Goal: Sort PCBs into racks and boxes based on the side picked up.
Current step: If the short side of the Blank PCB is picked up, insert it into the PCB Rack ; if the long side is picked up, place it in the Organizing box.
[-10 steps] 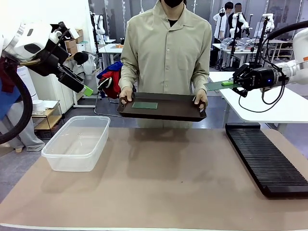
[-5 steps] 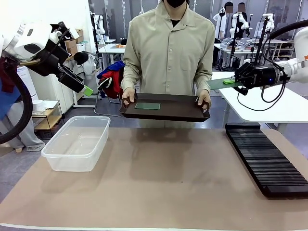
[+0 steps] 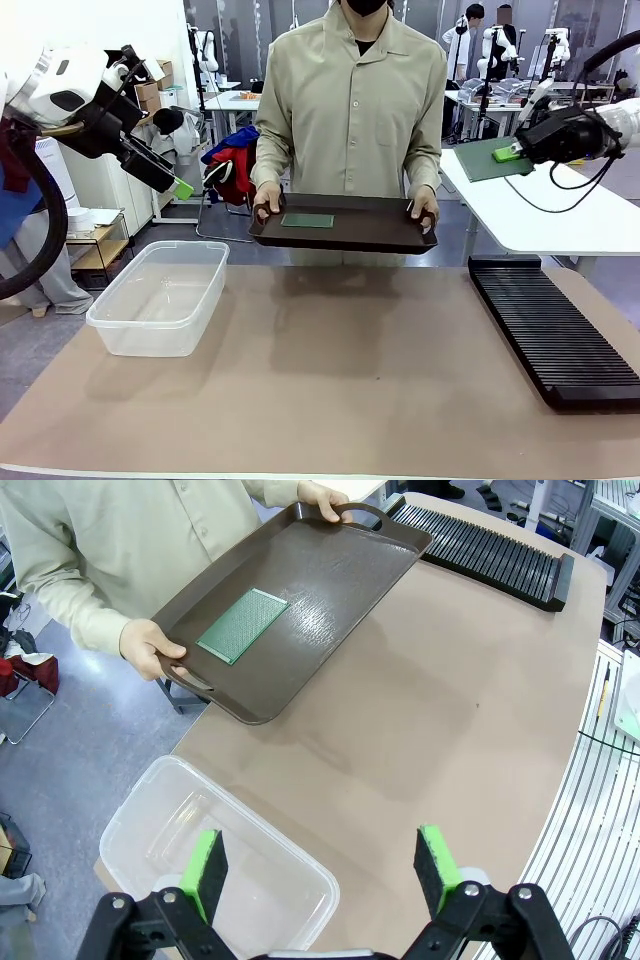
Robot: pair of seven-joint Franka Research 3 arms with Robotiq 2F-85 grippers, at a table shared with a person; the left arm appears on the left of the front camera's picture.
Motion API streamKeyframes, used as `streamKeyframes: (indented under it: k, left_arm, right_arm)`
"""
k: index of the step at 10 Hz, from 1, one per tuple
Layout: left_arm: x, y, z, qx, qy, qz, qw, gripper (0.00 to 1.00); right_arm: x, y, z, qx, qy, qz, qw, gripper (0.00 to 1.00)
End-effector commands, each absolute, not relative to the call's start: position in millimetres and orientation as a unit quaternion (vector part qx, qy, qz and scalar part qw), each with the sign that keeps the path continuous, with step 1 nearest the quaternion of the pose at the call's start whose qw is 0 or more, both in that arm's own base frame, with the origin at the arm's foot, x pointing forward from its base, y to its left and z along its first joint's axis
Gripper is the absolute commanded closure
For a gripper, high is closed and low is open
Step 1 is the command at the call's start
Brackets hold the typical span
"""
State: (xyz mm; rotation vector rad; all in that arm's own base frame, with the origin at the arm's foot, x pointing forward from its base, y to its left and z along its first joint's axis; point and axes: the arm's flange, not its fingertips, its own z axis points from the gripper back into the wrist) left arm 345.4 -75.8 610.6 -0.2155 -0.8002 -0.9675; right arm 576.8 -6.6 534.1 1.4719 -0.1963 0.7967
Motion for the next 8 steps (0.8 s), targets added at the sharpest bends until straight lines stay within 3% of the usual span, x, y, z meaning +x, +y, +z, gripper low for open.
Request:
streamKeyframes:
  k: [1, 4, 8]
  left_arm:
    - [347, -73, 610, -0.104, -0.371, -0.451, 0.805, 0.00]
    - [347, -73, 610, -0.104, -0.371, -0.451, 0.805, 0.00]
    - [347, -73, 610, -0.104, -0.371, -0.451, 0.805, 0.00]
  right_arm:
    - [578, -20, 541, 0.629, -0.138, 0.431, 0.632, 0.98]
    - [587, -46, 555, 0.593, -0.240, 0.482, 0.599, 0.98]
    - [580, -38, 562, 0.602, -0.214, 0.468, 0.611, 0.98]
